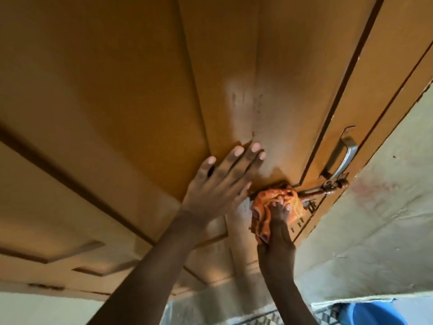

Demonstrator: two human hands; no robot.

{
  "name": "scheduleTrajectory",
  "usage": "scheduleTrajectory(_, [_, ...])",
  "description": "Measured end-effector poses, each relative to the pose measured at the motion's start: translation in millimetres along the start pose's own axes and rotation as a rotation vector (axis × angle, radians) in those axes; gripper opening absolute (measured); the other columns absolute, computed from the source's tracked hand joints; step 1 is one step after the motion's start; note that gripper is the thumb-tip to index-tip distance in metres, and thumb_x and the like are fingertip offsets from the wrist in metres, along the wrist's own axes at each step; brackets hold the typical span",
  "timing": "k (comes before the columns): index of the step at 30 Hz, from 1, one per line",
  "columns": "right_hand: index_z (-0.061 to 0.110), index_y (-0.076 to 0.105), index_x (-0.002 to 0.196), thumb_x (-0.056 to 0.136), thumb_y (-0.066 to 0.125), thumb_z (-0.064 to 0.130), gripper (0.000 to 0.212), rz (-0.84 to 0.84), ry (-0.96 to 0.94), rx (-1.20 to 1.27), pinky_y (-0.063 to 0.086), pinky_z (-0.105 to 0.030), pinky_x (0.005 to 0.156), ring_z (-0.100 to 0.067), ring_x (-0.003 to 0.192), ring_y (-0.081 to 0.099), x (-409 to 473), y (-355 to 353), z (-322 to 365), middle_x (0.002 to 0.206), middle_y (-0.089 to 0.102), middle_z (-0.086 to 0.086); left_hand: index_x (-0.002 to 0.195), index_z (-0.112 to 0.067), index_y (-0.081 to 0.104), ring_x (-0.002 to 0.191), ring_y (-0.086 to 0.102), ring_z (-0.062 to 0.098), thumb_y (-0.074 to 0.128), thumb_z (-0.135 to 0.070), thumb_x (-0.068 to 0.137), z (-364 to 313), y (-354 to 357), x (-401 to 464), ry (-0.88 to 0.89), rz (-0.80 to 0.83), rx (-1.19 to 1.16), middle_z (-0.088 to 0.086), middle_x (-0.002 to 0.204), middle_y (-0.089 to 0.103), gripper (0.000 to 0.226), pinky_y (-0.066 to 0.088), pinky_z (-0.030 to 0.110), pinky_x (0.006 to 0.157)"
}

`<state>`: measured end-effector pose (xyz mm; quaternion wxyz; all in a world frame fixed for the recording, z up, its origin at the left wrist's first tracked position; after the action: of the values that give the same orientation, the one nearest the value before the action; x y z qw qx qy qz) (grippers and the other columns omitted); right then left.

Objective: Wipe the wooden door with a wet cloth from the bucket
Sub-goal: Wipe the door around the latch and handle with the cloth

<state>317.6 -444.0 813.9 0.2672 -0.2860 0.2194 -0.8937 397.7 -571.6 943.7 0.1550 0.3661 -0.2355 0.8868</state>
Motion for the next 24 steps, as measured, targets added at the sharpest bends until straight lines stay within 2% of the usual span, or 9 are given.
scheduleTrajectory(2, [0.021,0.024,0.157,0.074,0.059,-0.004,0.093,-0.048,0.087,0.002,0.059,-0.029,0.061,-0.044,0.107,0.069,1.8,6.9,2.0,0.155,0.042,-0.018,0.163,-0.030,0.038,0.163,-0.001,0.026,0.045,-0.054,0.106,1.6,0.7,1.0,-0.007,-0.013,-0.002,0.000,0.167,0.032,0.063,-0.002,0.047,0.129])
scheduleTrajectory(6, [0.011,0.030,0.155,0.068,0.051,-0.001,0.090,-0.056,0.149,-0.009,0.061,-0.032,0.078,-0.045,0.120,0.063,-7.7,26.1,18.7,0.158,0.039,-0.019,0.163,-0.027,0.039,0.160,0.010,0.024,0.048,-0.051,0.105,2.6,-1.9,1.9,-0.016,-0.030,-0.062,0.001,0.168,0.031,0.064,-0.004,0.045,0.129])
scheduleTrajectory(9, [0.014,0.026,0.154,0.069,0.064,-0.005,0.095,0.001,0.026,-0.083,0.058,-0.028,0.064,-0.044,0.121,0.062,-16.3,22.2,23.1,0.159,0.036,-0.017,0.165,-0.025,0.036,0.158,0.014,0.021,0.046,-0.050,0.106,3.0,-0.6,1.2,-0.024,-0.022,-0.083,0.000,0.169,0.030,0.064,-0.005,0.045,0.129])
scheduleTrajectory(12, [0.007,0.030,0.156,0.071,0.064,-0.011,0.093,-0.111,0.193,-0.073,0.061,-0.036,0.069,-0.043,0.105,0.070,-4.9,18.1,19.1,0.160,0.033,-0.017,0.165,-0.023,0.035,0.159,0.012,0.022,0.048,-0.048,0.105,3.1,-1.5,0.4,-0.029,-0.043,-0.089,0.000,0.172,0.025,0.067,0.001,0.045,0.127])
scheduleTrajectory(15, [0.009,0.026,0.157,0.073,0.053,-0.009,0.090,-0.142,0.303,-0.015,0.054,-0.036,0.095,-0.045,0.127,0.057,-4.0,27.4,34.3,0.163,0.028,-0.015,0.165,-0.022,0.035,0.157,0.018,0.023,0.047,-0.046,0.106,3.5,-3.7,2.1,-0.010,-0.049,-0.099,0.003,0.170,0.023,0.065,0.008,0.045,0.121])
scheduleTrajectory(17, [0.006,0.030,0.156,0.077,0.047,0.000,0.082,-0.094,0.206,-0.044,0.050,-0.036,0.100,-0.042,0.144,0.038,-14.2,31.0,41.6,0.162,0.029,-0.016,0.164,-0.022,0.036,0.156,0.024,0.021,0.049,-0.044,0.105,3.8,-4.0,2.9,-0.007,-0.046,-0.115,0.003,0.169,0.026,0.065,0.009,0.045,0.121])
scheduleTrajectory(19, [0.007,0.032,0.154,0.082,0.045,0.010,0.073,-0.048,0.064,-0.096,0.056,-0.046,0.097,-0.038,0.148,0.030,-24.7,27.5,39.1,0.161,0.032,-0.016,0.164,-0.022,0.036,0.155,0.026,0.017,0.050,-0.043,0.104,3.4,-3.2,2.1,-0.016,-0.042,-0.127,0.002,0.169,0.029,0.066,0.009,0.045,0.121])
scheduleTrajectory(21, [0.013,0.028,0.154,0.084,0.055,0.006,0.075,-0.053,0.047,-0.118,0.060,-0.050,0.088,-0.043,0.141,0.042,-21.7,19.3,28.6,0.160,0.035,-0.017,0.164,-0.022,0.037,0.155,0.025,0.017,0.051,-0.043,0.104,3.6,-3.4,1.9,-0.018,-0.049,-0.129,0.002,0.169,0.030,0.066,0.009,0.044,0.121])
scheduleTrajectory(24, [0.010,0.028,0.156,0.079,0.055,-0.005,0.084,-0.144,0.240,-0.095,0.061,-0.049,0.088,-0.045,0.125,0.059,-8.3,12.2,21.5,0.161,0.034,-0.017,0.164,-0.021,0.037,0.155,0.024,0.017,0.050,-0.042,0.104,5.2,-5.1,2.6,-0.019,-0.069,-0.126,0.002,0.169,0.030,0.065,0.009,0.044,0.122])
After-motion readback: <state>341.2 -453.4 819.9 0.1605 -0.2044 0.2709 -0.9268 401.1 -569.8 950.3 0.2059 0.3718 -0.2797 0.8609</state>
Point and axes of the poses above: each hand's wrist, its own x-axis towards the middle knuckle, its own y-axis out of the palm, z = x × y, the point moved 5 cm from there along x, towards the middle knuckle
